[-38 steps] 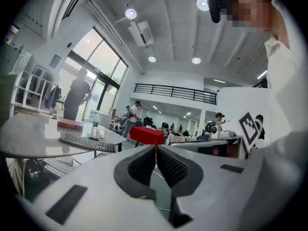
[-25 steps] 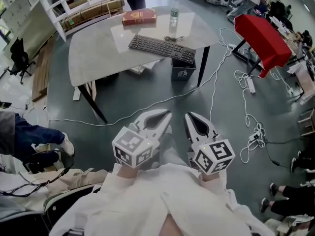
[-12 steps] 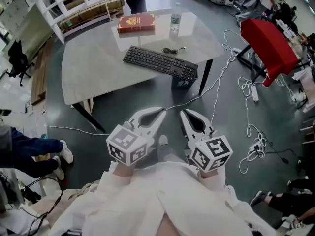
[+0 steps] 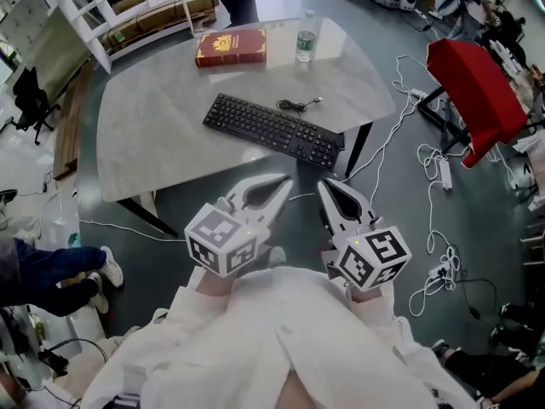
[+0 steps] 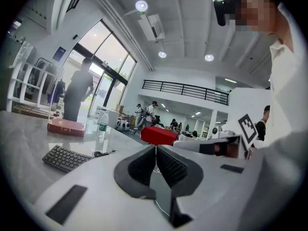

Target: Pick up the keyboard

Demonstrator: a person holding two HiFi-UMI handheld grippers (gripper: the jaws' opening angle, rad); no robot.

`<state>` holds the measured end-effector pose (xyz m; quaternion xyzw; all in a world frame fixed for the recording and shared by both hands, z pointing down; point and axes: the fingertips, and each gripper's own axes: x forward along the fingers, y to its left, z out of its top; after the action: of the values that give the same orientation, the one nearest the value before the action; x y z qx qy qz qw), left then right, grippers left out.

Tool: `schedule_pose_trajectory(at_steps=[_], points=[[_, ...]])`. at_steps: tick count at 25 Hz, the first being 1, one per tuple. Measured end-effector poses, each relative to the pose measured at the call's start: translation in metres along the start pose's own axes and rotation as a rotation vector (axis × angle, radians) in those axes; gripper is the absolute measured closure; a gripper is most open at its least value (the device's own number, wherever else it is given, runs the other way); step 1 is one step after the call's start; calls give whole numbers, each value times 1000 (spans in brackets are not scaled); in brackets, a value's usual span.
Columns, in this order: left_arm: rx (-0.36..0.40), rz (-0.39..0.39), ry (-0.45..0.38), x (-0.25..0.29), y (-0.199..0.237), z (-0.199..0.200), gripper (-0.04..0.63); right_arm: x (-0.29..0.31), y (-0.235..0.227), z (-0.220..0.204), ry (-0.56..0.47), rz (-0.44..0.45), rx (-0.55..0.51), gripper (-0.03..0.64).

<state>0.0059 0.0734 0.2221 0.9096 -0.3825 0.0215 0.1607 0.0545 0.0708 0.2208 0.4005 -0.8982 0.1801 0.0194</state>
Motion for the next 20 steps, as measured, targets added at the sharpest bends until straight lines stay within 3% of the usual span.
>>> schedule_pose_trajectory(at_steps=[13, 20], points=[[-73, 65, 85, 21, 43, -11, 575, 38, -39, -10, 45, 5, 96, 580], [-95, 37, 121, 41, 73, -8, 575, 66, -55, -7, 57, -21, 129, 580]])
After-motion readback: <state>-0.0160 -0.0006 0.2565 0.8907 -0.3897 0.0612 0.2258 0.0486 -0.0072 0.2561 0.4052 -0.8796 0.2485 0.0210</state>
